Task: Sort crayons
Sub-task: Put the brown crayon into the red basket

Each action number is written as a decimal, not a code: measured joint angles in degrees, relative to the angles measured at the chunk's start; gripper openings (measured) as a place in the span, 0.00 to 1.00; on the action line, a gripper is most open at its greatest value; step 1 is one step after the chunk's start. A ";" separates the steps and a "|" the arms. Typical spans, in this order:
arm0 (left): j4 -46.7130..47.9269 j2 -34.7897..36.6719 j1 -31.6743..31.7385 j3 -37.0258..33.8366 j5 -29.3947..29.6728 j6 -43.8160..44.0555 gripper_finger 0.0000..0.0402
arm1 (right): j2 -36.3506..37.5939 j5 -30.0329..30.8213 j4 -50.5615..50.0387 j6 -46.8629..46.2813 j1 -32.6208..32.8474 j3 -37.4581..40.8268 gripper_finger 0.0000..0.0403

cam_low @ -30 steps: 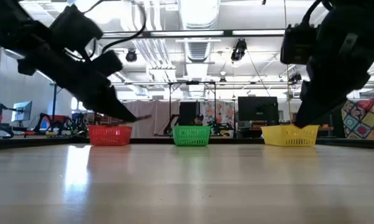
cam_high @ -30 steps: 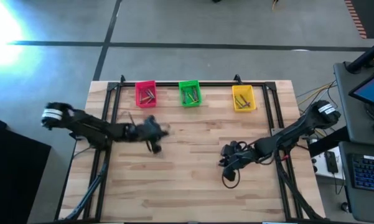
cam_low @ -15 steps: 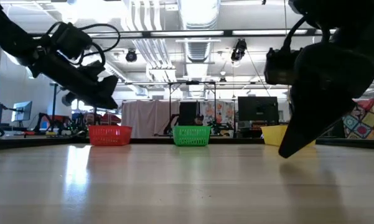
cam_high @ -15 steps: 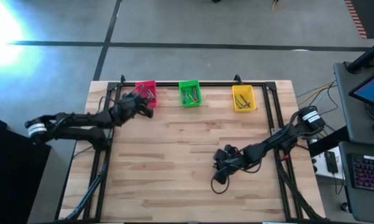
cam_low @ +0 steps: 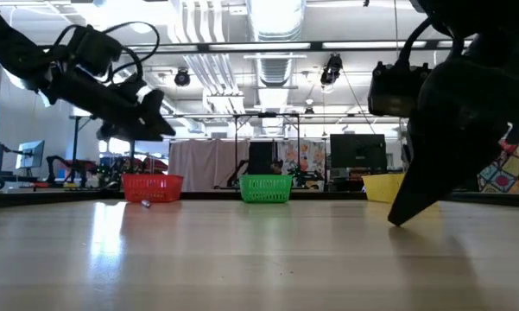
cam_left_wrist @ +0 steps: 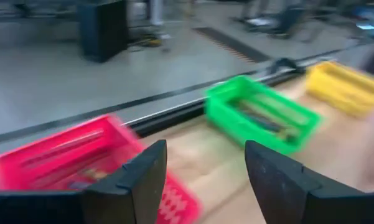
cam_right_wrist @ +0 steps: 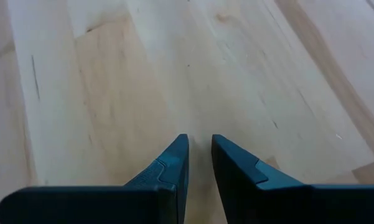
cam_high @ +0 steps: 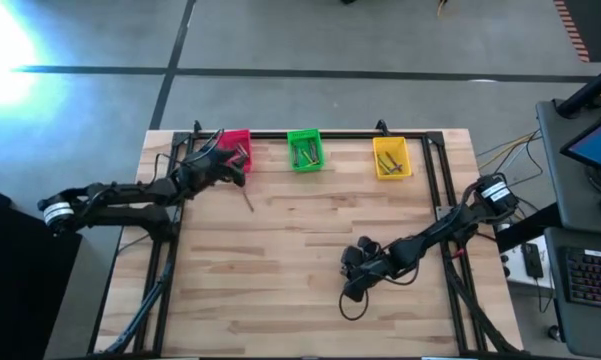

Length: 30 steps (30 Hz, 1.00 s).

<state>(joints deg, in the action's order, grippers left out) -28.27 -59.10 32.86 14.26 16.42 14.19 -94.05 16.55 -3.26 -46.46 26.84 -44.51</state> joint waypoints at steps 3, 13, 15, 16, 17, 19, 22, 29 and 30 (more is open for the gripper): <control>-1.18 0.48 -1.86 0.02 -5.19 -2.49 0.49 | -1.29 0.70 0.47 -0.43 0.45 -0.03 0.16; -5.19 2.32 -18.21 -0.40 -1.48 -4.47 0.46 | -0.22 6.03 0.28 -0.85 1.96 0.10 0.16; -6.24 2.87 -22.90 -0.61 2.13 -5.30 0.44 | 0.97 8.14 0.61 -0.34 2.72 0.09 0.16; -6.95 3.06 -25.10 -0.61 3.79 -5.89 0.44 | 1.59 9.07 0.54 -0.16 3.20 0.07 0.16; -7.34 3.42 -27.39 -0.64 5.50 -6.65 0.43 | 2.16 9.81 0.40 0.04 3.62 0.07 0.16; -8.26 4.19 -31.65 -0.68 8.74 -8.03 0.42 | 3.16 10.75 0.42 0.53 4.34 0.07 0.16; -8.49 5.95 -36.93 -0.70 13.09 -9.75 0.40 | 5.12 11.94 0.46 2.25 5.40 0.07 0.16; -8.07 14.34 -43.79 -0.70 15.62 -13.30 0.37 | 11.77 15.02 -0.80 6.95 7.39 0.07 0.16; -7.75 15.88 -44.21 -0.70 15.61 -14.17 0.37 | 13.11 16.70 -1.51 7.56 7.64 0.07 0.16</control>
<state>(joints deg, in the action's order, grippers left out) -36.02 -43.22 -11.36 13.56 32.03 0.02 -80.94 33.25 -4.77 -38.90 34.49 -44.45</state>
